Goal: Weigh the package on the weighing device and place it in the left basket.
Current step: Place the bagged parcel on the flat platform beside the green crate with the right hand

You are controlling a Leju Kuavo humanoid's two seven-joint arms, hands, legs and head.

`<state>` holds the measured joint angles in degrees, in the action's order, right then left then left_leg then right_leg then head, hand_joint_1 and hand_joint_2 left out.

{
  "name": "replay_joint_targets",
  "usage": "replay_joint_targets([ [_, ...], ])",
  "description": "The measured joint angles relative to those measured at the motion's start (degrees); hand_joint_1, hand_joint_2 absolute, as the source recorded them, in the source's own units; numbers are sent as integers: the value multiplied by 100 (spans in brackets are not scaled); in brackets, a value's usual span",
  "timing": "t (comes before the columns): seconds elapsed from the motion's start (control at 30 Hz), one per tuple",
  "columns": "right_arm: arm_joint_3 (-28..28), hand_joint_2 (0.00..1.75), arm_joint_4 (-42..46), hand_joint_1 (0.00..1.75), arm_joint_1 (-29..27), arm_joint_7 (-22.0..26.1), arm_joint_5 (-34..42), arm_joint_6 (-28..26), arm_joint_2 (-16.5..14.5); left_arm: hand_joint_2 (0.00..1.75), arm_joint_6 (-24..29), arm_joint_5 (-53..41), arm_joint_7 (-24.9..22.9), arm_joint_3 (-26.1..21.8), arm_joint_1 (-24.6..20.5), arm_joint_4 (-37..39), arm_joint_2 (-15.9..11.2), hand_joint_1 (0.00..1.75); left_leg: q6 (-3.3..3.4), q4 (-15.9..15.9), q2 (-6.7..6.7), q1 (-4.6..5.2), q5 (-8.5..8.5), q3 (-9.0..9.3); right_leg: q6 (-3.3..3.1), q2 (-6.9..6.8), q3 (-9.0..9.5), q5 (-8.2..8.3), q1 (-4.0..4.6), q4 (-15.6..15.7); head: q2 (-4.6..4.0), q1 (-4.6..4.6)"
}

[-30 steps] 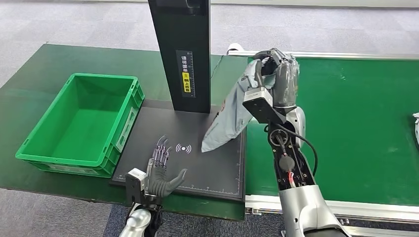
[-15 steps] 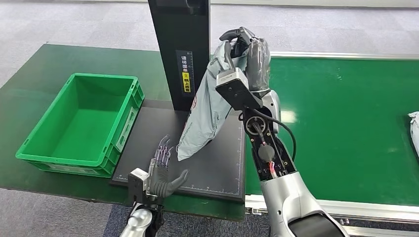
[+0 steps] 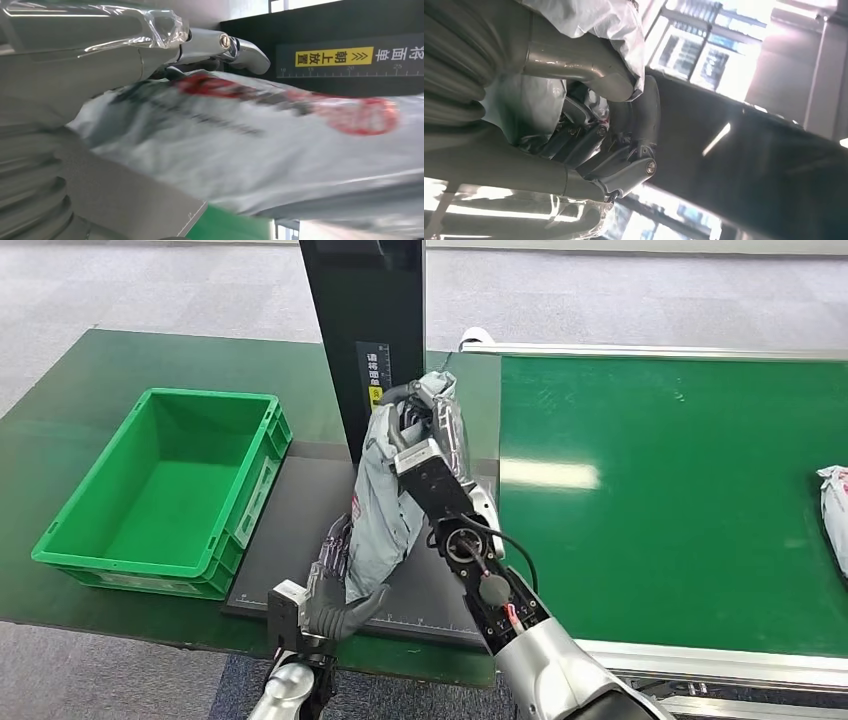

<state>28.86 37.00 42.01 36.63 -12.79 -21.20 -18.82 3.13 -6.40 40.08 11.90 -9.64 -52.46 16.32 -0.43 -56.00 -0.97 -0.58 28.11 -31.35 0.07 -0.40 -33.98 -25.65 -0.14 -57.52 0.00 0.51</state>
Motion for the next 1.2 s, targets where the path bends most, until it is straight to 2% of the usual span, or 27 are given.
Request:
replay_joint_targets([
  [0.13,386,175,-201,175,-140,28,212,0,0,175,31,1,1,-1,5,1,-10,0,0,0,0,0,0,0,0,0,1,0,0,0,0,-1],
  [0.33,660,175,-355,175,-182,-21,342,28,0,175,32,-4,0,-1,17,25,-13,0,0,-1,-1,0,0,2,0,0,1,0,-1,0,0,0],
  [0.37,690,175,-381,153,-190,-25,354,40,0,175,34,-5,0,-1,18,33,-13,0,0,-1,0,0,0,2,0,0,1,0,-1,0,0,0],
  [0.47,755,175,-450,22,-210,-32,373,62,0,175,40,-5,0,-1,20,45,-12,0,0,0,-1,0,0,2,0,0,1,0,0,0,0,1],
  [0.5,774,175,-470,0,-212,-33,383,62,0,175,40,-5,0,-1,20,48,-12,0,0,0,-1,0,0,2,0,0,1,0,0,0,0,1],
  [0.73,826,175,-627,0,-206,38,429,-27,0,175,28,8,-1,-1,17,100,-13,0,0,0,-1,0,0,3,0,0,2,0,0,0,0,-1],
  [1.2,563,175,-708,0,-188,33,-116,-283,39,175,64,89,1,-9,22,128,-66,0,0,-1,-1,0,0,5,0,0,2,0,0,0,0,0],
])
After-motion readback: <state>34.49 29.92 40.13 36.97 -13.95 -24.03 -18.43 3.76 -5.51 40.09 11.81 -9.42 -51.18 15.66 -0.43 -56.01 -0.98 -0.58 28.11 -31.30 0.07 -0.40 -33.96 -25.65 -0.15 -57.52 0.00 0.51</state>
